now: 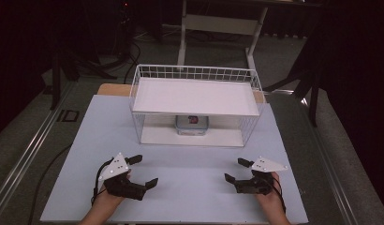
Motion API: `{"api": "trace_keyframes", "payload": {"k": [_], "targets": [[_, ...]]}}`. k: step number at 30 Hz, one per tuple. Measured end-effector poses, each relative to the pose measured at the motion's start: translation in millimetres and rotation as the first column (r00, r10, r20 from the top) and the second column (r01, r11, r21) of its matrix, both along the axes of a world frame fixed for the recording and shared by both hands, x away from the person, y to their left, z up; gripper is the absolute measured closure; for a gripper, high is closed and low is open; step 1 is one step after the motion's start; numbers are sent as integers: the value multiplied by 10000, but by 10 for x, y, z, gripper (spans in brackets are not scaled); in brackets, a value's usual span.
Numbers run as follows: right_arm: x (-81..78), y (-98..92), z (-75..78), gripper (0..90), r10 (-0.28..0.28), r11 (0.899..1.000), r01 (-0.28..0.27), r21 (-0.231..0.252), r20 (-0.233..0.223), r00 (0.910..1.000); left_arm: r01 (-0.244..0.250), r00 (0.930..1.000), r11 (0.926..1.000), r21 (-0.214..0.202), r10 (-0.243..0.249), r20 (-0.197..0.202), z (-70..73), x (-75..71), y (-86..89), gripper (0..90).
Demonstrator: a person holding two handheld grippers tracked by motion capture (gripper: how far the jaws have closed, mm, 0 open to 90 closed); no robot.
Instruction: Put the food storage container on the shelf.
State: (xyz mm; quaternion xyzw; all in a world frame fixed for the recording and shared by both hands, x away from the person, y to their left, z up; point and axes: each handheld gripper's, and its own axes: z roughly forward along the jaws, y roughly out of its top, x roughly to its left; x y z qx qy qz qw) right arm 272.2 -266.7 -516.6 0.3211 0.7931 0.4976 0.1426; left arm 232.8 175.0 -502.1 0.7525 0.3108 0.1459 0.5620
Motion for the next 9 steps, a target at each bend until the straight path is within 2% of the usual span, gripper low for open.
{"api": "trace_keyframes", "payload": {"k": [9], "targets": [[15,-2,-4,174,127,9999,-126,73,-143,9998,-30,10000,10000,44,30,11,0,-2,3,7]]}}
